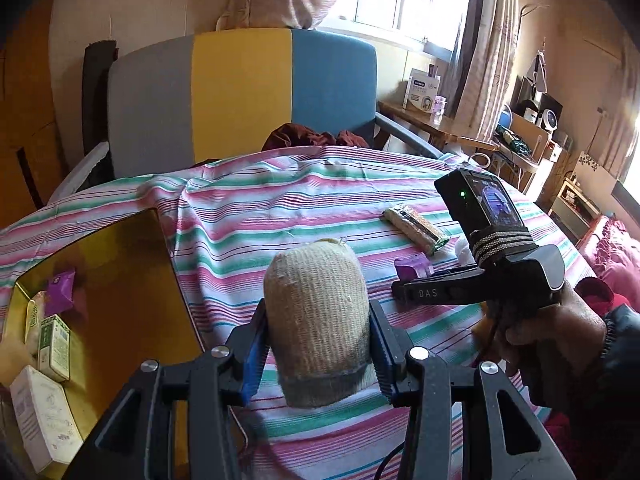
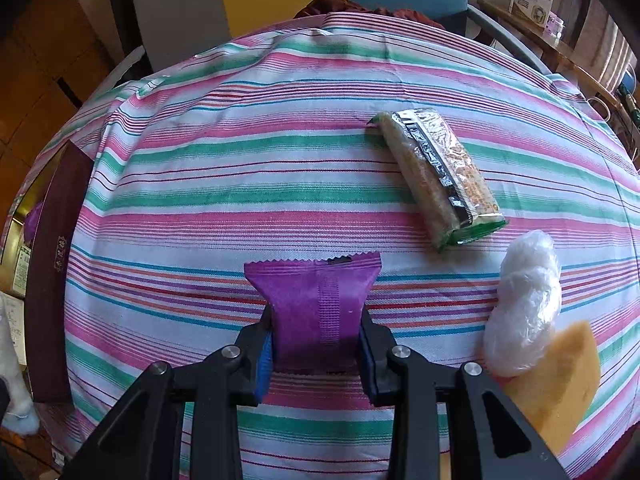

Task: Organize objects
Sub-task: 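Carry the knitted cylinder into the gold tray and open the left tool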

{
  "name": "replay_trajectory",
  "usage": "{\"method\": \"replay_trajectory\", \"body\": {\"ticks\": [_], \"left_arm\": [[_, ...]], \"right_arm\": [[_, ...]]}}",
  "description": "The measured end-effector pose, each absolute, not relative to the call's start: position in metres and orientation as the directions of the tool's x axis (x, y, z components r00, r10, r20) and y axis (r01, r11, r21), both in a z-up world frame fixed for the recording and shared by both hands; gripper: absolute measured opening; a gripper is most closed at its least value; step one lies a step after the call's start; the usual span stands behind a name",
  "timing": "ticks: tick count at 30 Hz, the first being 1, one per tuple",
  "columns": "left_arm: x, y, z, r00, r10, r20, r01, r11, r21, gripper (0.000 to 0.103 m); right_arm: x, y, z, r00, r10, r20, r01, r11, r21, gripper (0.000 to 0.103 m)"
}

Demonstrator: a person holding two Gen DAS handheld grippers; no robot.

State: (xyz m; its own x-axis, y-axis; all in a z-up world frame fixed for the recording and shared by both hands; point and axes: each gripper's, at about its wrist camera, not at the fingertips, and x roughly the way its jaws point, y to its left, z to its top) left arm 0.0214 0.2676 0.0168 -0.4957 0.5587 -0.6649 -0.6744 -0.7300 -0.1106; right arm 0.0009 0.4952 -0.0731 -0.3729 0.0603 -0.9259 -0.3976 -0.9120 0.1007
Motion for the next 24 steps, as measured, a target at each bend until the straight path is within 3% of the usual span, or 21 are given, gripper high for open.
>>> {"method": "replay_trajectory", "body": {"ticks": [13, 24], "left_arm": [[-0.001, 0.207, 0.015, -0.528, 0.511, -0.679, -0.587, -0.797, -0.143, 0.046], [-0.078, 0.068, 0.0, -0.56, 0.388, -0.732, -0.258, -0.921, -0.291, 0.046]], "right_arm": [[0.004, 0.492, -0.073, -0.379, 0.098, -0.92, -0.384, -0.922, 0.06, 0.034], [0.0, 0.488, -0.073, -0.373, 0.115, -0.921, -0.373, -0.927, 0.035, 0.034]]}}
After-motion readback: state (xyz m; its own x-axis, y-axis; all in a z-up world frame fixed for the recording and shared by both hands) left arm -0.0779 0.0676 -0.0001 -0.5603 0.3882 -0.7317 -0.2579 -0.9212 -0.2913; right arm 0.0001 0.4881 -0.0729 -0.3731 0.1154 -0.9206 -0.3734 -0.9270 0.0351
